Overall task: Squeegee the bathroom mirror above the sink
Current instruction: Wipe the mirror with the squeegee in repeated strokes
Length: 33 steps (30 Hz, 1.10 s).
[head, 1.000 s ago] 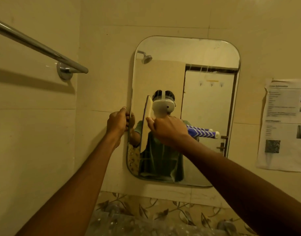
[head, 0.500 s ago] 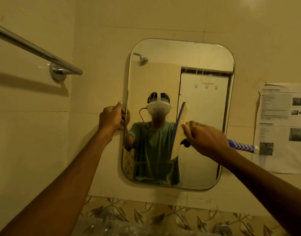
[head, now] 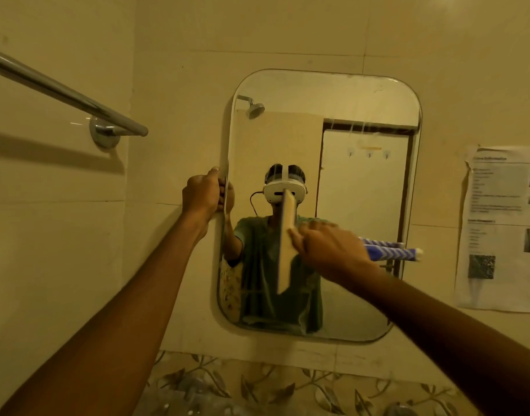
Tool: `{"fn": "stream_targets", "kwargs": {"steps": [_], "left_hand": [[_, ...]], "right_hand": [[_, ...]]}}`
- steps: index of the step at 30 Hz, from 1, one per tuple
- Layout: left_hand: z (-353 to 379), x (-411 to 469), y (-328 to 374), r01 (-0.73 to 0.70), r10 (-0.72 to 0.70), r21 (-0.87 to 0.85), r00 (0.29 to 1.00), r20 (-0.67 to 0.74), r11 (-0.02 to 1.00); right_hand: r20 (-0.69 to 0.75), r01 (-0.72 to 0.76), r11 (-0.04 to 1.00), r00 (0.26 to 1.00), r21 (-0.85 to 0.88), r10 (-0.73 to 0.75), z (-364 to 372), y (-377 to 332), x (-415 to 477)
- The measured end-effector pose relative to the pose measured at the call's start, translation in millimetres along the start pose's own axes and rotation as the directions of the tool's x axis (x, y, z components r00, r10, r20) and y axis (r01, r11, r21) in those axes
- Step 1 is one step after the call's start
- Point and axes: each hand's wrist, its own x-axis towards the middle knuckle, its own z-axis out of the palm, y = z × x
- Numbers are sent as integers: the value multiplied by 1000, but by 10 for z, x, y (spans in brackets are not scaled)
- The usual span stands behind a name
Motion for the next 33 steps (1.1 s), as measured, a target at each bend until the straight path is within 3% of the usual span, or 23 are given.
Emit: {"fn": "stream_targets", "kwargs": {"steps": [6,9,15,20,24,27,31,33], "left_hand": [[29,-26,5,-33,33,34,999,-2,999],[-10,9,58,-28,27,6,998,49,1000],[24,151,311,-29,44,-174,996,84,984],[48,223,365,-20,40,-162,992,122,987],[63,256,318,-15,35,-152,991,129,988],[75,274,299,-29,44,-135,992,115,990],[91,266,302,-28,40,-112,994,100,993],[85,266,306,-17,29,-107,994,107,994]], "right_hand": [[46,-49,990,997,-129,55,-271,513,-408],[53,-39,996,998,-86,43,-325,322,-304],[-69,22,997,997,73,-17,-415,-325,485],[-91,95,995,991,-15,-96,-461,-631,826],[-6,67,998,998,7,-66,-594,-236,660],[59,22,993,998,-118,-15,-759,318,412],[0,-105,957,994,-269,109,-816,649,270],[-12,-72,969,997,-234,72,-861,527,307]]}}
